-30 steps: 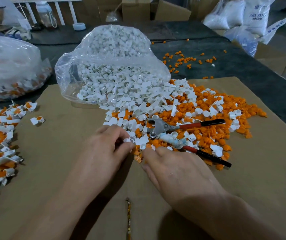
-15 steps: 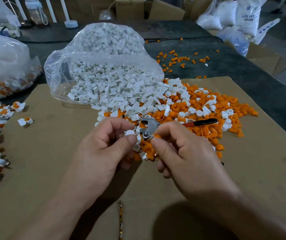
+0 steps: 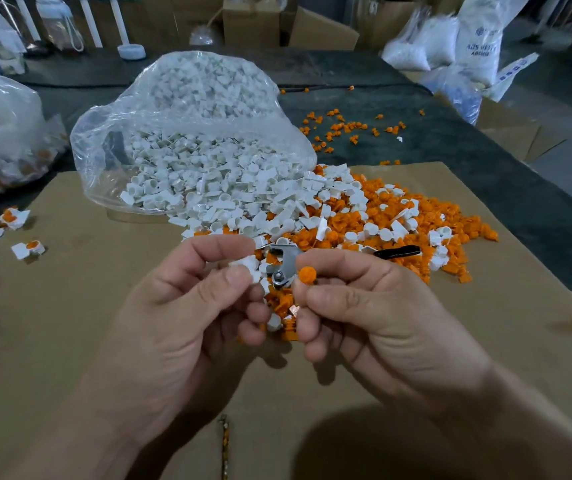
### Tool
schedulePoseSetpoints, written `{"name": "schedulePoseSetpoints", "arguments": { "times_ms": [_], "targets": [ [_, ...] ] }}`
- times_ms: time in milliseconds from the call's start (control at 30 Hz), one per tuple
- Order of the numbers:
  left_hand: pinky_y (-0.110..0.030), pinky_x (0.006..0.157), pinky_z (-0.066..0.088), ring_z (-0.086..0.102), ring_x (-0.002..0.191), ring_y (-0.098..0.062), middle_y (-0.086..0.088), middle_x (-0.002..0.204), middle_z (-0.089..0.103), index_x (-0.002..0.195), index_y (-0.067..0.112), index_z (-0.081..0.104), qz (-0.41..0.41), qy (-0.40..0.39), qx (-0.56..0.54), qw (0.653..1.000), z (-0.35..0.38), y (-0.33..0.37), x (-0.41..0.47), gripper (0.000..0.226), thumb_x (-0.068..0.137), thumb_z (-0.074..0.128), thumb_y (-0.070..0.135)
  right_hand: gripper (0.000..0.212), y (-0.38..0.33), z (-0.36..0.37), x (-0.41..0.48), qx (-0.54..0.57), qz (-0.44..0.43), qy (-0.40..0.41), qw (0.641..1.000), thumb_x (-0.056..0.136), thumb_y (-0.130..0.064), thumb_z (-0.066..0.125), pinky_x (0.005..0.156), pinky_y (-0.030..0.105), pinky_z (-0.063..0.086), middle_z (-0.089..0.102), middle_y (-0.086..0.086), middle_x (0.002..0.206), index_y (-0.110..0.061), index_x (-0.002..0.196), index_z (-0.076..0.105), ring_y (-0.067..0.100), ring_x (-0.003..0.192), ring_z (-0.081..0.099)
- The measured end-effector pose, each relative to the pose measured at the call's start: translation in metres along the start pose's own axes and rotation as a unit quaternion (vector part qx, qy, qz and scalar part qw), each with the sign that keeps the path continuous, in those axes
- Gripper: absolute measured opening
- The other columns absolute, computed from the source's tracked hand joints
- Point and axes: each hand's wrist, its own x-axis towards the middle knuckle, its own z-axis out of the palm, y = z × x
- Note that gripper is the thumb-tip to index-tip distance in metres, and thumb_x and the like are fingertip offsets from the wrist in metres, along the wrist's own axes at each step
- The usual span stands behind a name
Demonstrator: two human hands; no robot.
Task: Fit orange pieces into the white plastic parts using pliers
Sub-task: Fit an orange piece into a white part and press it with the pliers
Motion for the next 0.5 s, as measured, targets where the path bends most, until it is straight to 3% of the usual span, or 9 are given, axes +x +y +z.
{"name": "schedulePoseSetpoints", "arguments": {
  "times_ms": [67,200,333,400,500],
  "targets": [
    [-0.022,0.044,0.050,0.062,0.051,-0.016,-0.009,0.064,0.063,0.086,0.020,0.077,0.000,0.020,-0.004,1.000,0.0028,-0.0006,-0.0009,0.022,0.065,0.081,0.027,0.023,-0.0011,-0.0006,0.0004,0.022,0.011,-0.003,1.000,0.074,-0.004,0.069,0.048,0.027,0.054,0.066,0.017,0.076,-0.005,0.097,0.073,0.021,0.056,0.065],
    [-0.022,0.047,0.053,0.064,0.055,-0.017,-0.009,0.067,0.063,0.094,0.016,0.078,-0.011,0.005,-0.017,1.000,0.0070,0.0008,-0.0019,0.054,0.046,0.098,0.027,0.021,-0.0015,-0.0023,0.0003,0.040,0.020,-0.003,0.999,0.080,-0.003,0.064,0.046,0.026,0.054,0.065,0.017,0.079,0.001,0.100,0.070,0.020,0.056,0.064],
    [-0.023,0.037,0.045,0.053,0.043,-0.016,-0.005,0.058,0.055,0.088,0.014,0.076,-0.023,0.032,0.034,0.999,0.0071,-0.0015,-0.0036,0.020,0.072,0.084,0.024,0.021,-0.0010,-0.0035,0.0003,0.038,0.027,-0.009,0.999,0.083,-0.005,0.063,0.047,0.026,0.054,0.063,0.018,0.079,0.003,0.102,0.065,0.020,0.057,0.064],
    [-0.022,0.036,0.038,0.043,0.038,-0.016,-0.003,0.052,0.048,0.084,0.012,0.071,-0.018,0.049,0.089,0.995,0.0049,-0.0042,-0.0048,0.028,0.081,0.077,0.040,0.019,-0.0007,-0.0046,0.0005,0.036,0.029,-0.015,0.999,0.086,-0.007,0.061,0.047,0.026,0.054,0.062,0.018,0.080,0.002,0.102,0.065,0.020,0.058,0.064],
    [-0.023,0.039,0.037,0.041,0.042,-0.016,0.000,0.051,0.042,0.077,0.015,0.068,-0.005,0.084,0.143,0.986,0.0030,-0.0062,-0.0053,0.043,0.073,0.072,0.058,0.018,-0.0002,-0.0056,0.0004,0.015,0.029,-0.020,0.999,0.089,-0.014,0.059,0.049,0.026,0.054,0.061,0.020,0.081,-0.001,0.098,0.067,0.021,0.060,0.063]
  ]
}}
